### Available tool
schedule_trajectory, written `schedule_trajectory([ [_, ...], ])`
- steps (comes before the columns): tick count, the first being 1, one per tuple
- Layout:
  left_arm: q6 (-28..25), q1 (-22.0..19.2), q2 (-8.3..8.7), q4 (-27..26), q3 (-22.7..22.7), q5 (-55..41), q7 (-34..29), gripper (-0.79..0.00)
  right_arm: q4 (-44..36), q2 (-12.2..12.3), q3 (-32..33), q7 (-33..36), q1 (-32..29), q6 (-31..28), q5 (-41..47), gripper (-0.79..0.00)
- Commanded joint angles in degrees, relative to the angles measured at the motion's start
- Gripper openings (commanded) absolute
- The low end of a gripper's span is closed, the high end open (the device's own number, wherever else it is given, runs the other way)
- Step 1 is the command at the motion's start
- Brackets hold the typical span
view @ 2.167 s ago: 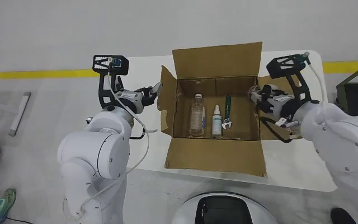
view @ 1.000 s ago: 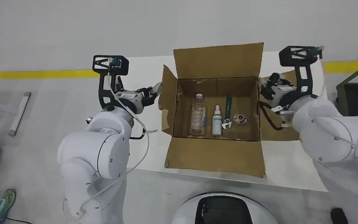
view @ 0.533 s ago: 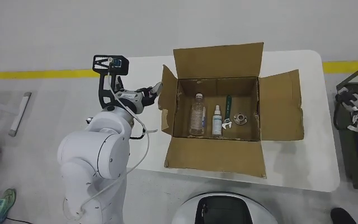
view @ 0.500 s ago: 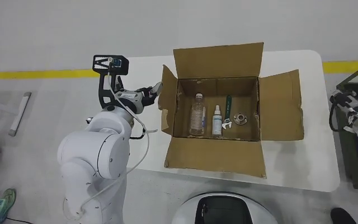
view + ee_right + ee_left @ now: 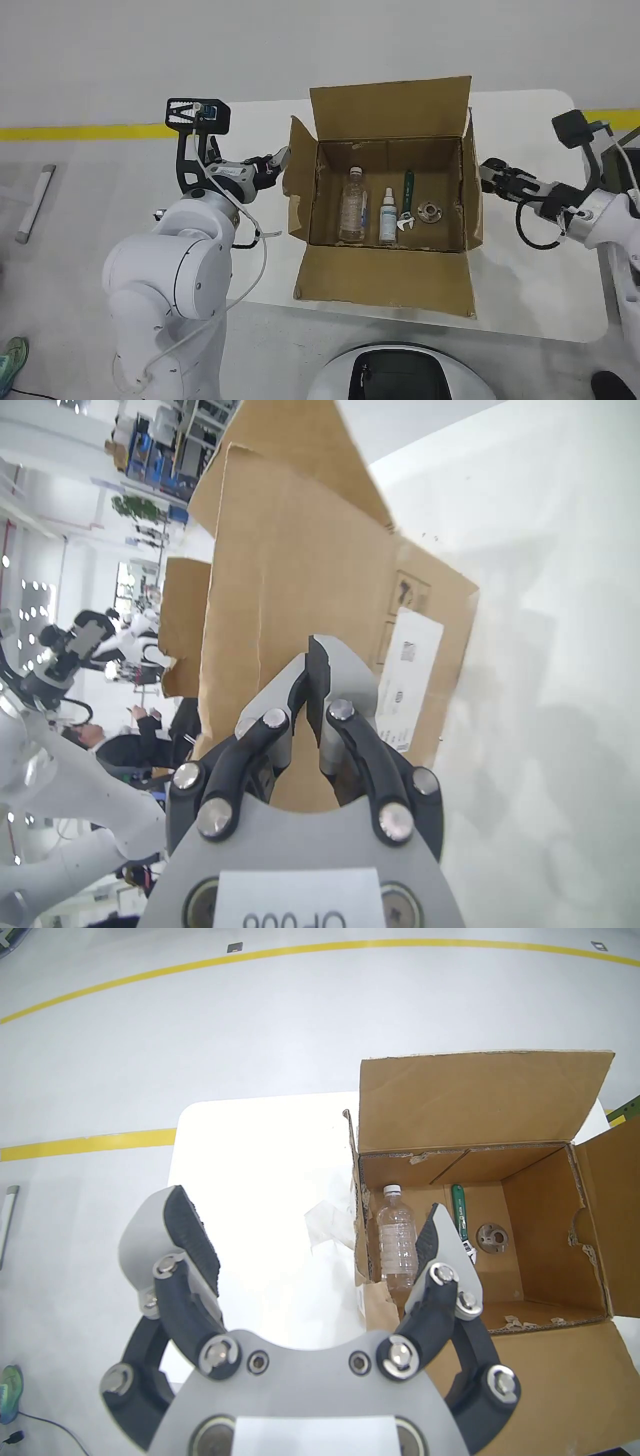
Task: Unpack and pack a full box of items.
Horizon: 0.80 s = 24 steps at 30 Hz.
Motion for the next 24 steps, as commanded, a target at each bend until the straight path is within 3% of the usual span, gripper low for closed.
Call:
schedule_trajectory([
  [1, 0.0, 0.0, 0.0, 0.0, 0.0, 0.0, 0.0, 0.0, -0.09, 0.16, -4.14, 1.38, 0.89, -0.65, -3.84, -0.785],
  [7, -0.15, 1.34, 0.07, 0.17, -0.39, 0.3, 2.46, 0.0, 1.75, 0.31, -13.54, 2.86, 4.26, -0.49, -12.73, -0.785],
  [8, -0.31, 2.05, 0.13, 0.16, -0.65, 0.69, 3.26, -0.055, 2.05, 0.28, -14.01, 2.59, 4.62, -0.23, -12.61, -0.785],
  [9, -0.32, 2.61, 0.19, 0.17, -0.94, 1.21, 3.71, -0.437, 2.05, 0.29, -13.85, 2.0, 4.94, 0.18, -12.65, -0.785],
  [10, -0.46, 3.02, 0.25, 0.06, -1.1, 1.8, 4.13, -0.548, 1.99, 0.33, -13.4, 1.53, 5.04, 0.57, -12.36, -0.785],
  [11, -0.71, 3.43, 0.32, 0.06, -1.21, 2.96, 4.53, -0.785, 1.83, 0.37, -12.06, 0.31, 5.16, 1.57, -11.89, -0.785],
  [17, -0.26, 5.53, 0.53, 1.87, -0.33, 10.49, 5.46, -0.785, 2.18, 0.8, 1.38, -5.66, 3.54, 6.55, -4.18, -0.785],
  [21, 1.44, 6.21, 0.27, 4.93, 1.65, 12.39, 6.11, -0.785, 9.25, 0.84, 8.94, -9.91, 3.67, 11.86, 2.61, -0.785],
  [24, 1.28, 6.4, 0.1, 7.18, 3.52, 14.07, 7.36, -0.785, 15.25, 0.83, 10.48, -10.68, 5.56, 13.7, 7.86, -0.785],
])
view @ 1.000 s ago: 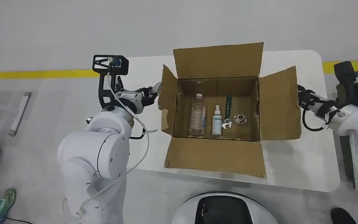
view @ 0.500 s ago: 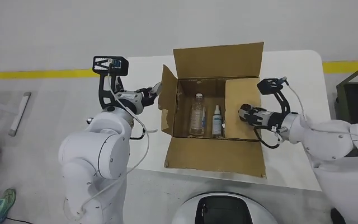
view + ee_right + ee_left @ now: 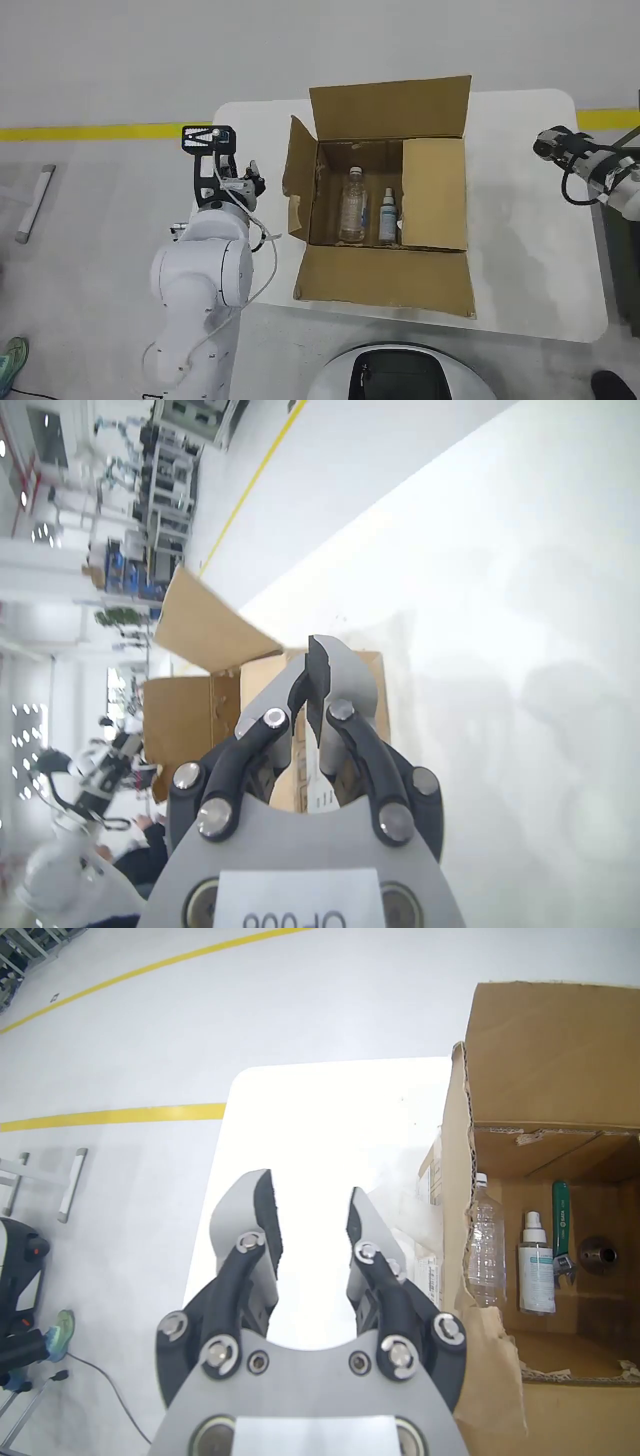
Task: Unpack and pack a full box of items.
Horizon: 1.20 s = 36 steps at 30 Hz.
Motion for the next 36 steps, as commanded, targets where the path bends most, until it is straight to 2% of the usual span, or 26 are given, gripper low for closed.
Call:
schedule_trajectory([
  [1, 0.09, 0.1, -0.14, 1.75, 1.24, 0.71, 0.55, -0.785, 3.62, 0.07, 0.32, -0.62, 1.59, 0.55, 2.33, -0.785],
  [9, -1.57, -0.46, -0.9, 5.34, 5.16, -1.98, 1.72, -0.785, 15.24, 0.55, -4.97, -1.14, 12.24, 2.65, 3.88, -0.785],
  [22, -7.72, -3.01, -2.18, 9.1, 11.72, -11.35, 0.52, -0.785, 32.71, 0.09, -21.13, 3.04, 31.81, 1.43, 1.17, -0.785],
  [27, -8.81, -3.3, -2.42, 10.48, 12.88, -12.41, -0.53, -0.785, 37.06, -0.41, -25.5, 3.85, 36.1, -0.54, 1.23, -0.785],
  [35, -9.3, -3.19, -2.54, 10.95, 12.72, -13.06, -1.6, -0.785, 40.4, -0.49, -28.49, 10.28, 39.31, -6.16, 4.36, -0.785],
  [36, -9.19, -3.14, -2.54, 10.77, 12.53, -13.05, -1.71, -0.662, 40.62, -0.38, -28.33, 11.14, 39.34, -6.75, 4.93, -0.785],
])
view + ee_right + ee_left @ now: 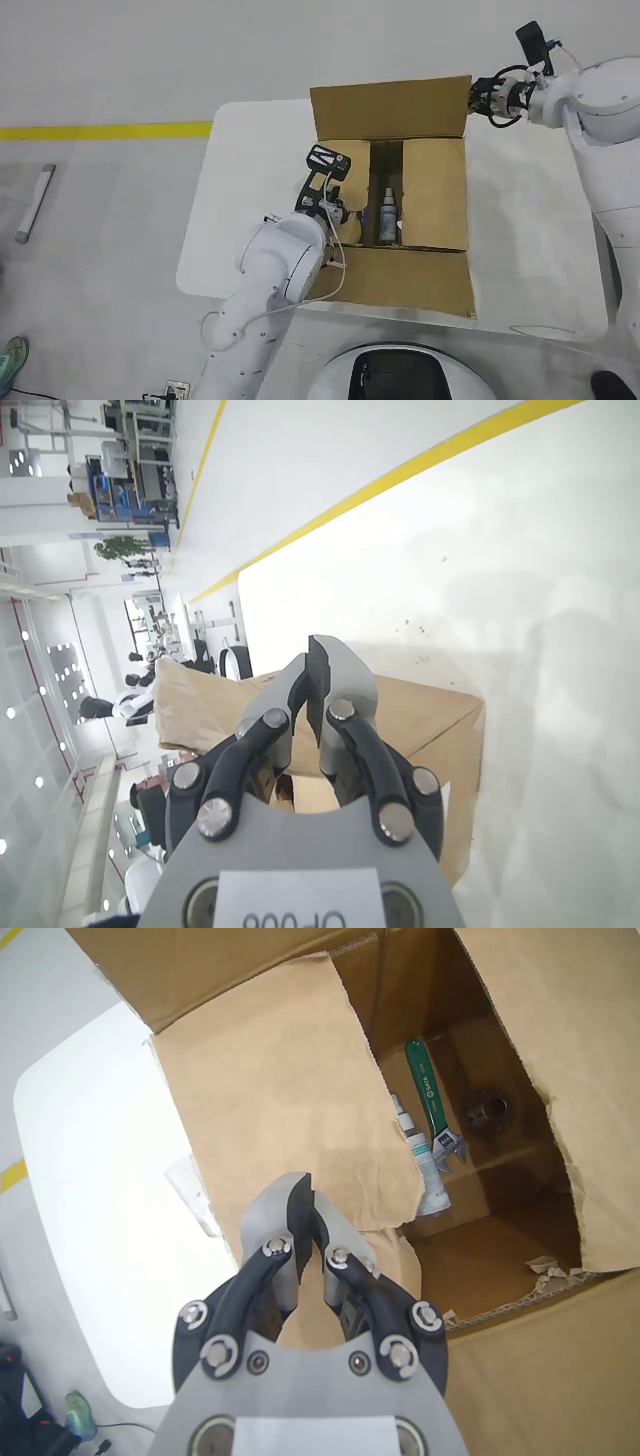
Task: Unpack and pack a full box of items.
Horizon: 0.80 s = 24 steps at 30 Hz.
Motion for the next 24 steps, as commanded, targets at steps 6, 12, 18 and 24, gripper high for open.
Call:
schedule_trajectory([
  [6, 0.81, 0.9, 0.29, -4.08, -3.29, -0.04, -2.04, 0.0, -2.58, 1.04, 2.92, 6.27, -2.88, -5.67, 6.08, -0.785],
  [12, 0.42, 4.16, 1.14, -11.29, -9.5, 0.76, -4.92, 0.0, -10.77, 2.28, 5.47, 9.84, -9.21, -9.84, 7.98, -0.785],
  [18, -2.57, 9.11, 2.14, -16.73, -15.49, 2.17, -7.4, 0.0, -21.65, 3.34, 5.84, 11.82, -17.38, -13.76, 5.97, -0.785],
  [24, -6.18, 14.53, 3.06, -18.97, -19.69, 5.06, -9.47, 0.0, -28.59, 3.94, 3.71, 11.08, -22.14, -14.99, 1.04, -0.785],
])
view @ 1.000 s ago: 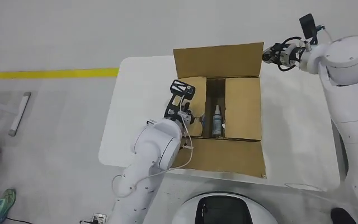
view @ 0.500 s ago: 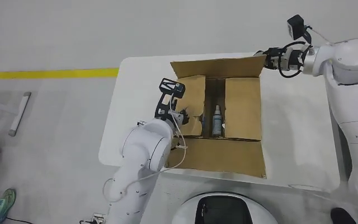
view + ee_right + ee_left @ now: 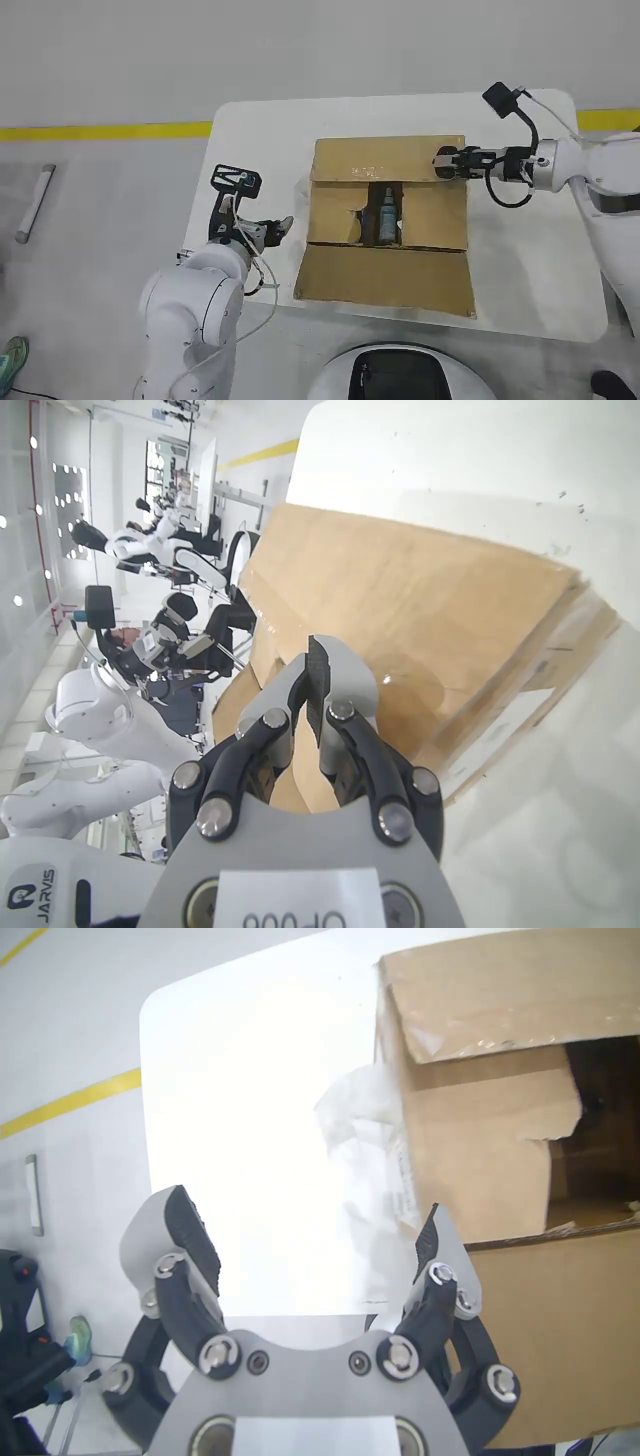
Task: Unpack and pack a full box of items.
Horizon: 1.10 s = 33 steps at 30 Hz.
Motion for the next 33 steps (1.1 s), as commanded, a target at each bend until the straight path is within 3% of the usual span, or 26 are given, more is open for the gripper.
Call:
schedule_trajectory([
  [1, -1.18, 1.83, 0.26, -0.41, -1.05, 0.72, -0.58, 0.0, -0.99, 0.06, -1.2, -0.7, -0.78, 0.25, -1.7, -0.785],
  [9, -6.42, 7.59, 1.11, -0.78, -2.72, 1.89, -2.68, 0.0, -1.66, 0.1, -4.39, -2.81, -1.08, 1.13, -2.27, -0.785],
  [17, -13.15, 9.18, 1.57, -1.36, 0.71, -3.05, -3.77, 0.0, -0.96, 0.25, -5.72, -3.65, -0.4, 1.79, -1.33, -0.785],
  [24, -15.51, 7.44, 2.26, -1.93, 4.25, -2.42, -2.39, 0.0, -0.72, 0.44, -6.21, -4.31, 0.38, 2.3, -0.25, -0.785],
  [33, -13.14, 0.37, 1.91, 0.19, 8.87, -4.53, 0.22, 0.0, -6.43, 1.29, -3.01, -8.42, -0.24, 4.85, -2.61, -0.785],
])
